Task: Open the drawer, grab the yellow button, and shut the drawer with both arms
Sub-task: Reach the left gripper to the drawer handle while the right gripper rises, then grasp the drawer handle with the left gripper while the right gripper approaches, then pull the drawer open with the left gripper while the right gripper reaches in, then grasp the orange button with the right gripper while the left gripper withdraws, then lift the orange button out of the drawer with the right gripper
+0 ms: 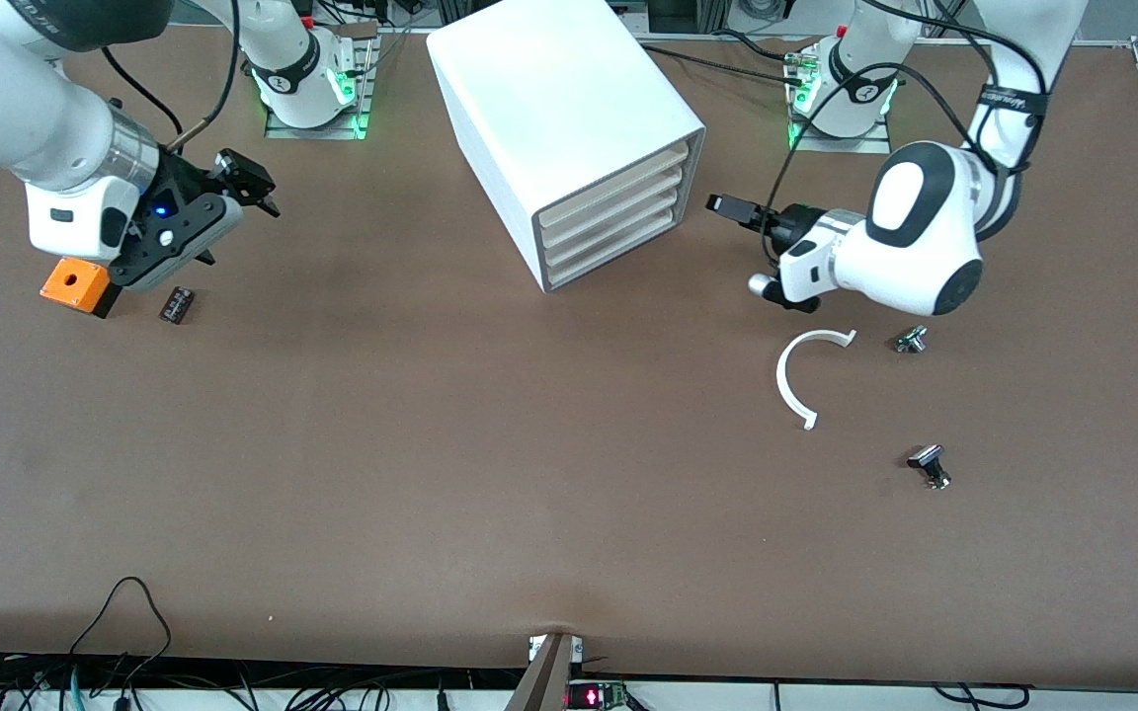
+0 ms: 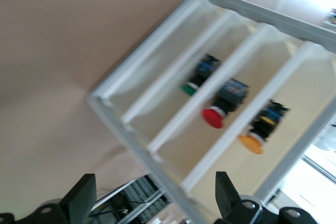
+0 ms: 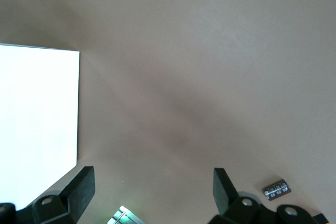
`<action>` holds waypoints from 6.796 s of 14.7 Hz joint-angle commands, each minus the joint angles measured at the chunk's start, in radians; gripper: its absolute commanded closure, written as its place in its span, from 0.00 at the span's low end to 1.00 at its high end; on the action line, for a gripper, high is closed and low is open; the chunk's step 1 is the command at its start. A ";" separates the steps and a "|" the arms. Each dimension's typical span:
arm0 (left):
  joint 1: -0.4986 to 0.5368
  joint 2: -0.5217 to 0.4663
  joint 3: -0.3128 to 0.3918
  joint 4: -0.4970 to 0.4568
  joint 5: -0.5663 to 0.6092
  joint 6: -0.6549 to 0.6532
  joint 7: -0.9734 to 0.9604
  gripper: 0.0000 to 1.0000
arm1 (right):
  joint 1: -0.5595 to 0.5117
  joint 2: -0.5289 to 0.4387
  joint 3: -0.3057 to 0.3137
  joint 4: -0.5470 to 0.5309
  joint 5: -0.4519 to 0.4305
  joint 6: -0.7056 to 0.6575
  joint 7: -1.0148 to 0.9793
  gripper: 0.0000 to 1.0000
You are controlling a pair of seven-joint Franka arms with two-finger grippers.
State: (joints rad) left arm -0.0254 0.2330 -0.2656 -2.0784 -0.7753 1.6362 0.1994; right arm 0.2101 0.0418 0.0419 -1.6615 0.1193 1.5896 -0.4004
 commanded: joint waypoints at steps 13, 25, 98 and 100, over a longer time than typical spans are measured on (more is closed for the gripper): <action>-0.031 0.006 -0.124 -0.121 -0.203 0.074 0.192 0.33 | 0.136 0.273 -0.002 0.387 0.031 0.030 -0.511 0.00; -0.031 -0.023 -0.141 -0.160 -0.197 0.090 0.183 0.92 | 0.321 0.299 0.094 0.390 -0.084 0.006 -0.685 0.00; 0.174 -0.245 0.195 0.403 0.784 -0.010 -0.250 0.00 | 0.612 0.590 0.021 0.605 -0.242 0.397 -0.321 0.83; 0.174 -0.245 0.197 0.408 0.786 -0.012 -0.250 0.00 | 0.608 0.563 -0.037 0.605 -0.237 0.392 -0.290 0.84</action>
State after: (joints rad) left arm 0.1467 -0.0366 -0.0680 -1.7223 -0.0138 1.6497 -0.0351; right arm 0.8133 0.6379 0.0567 -1.0585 -0.1051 2.0080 -0.7376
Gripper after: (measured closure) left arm 0.000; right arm 0.590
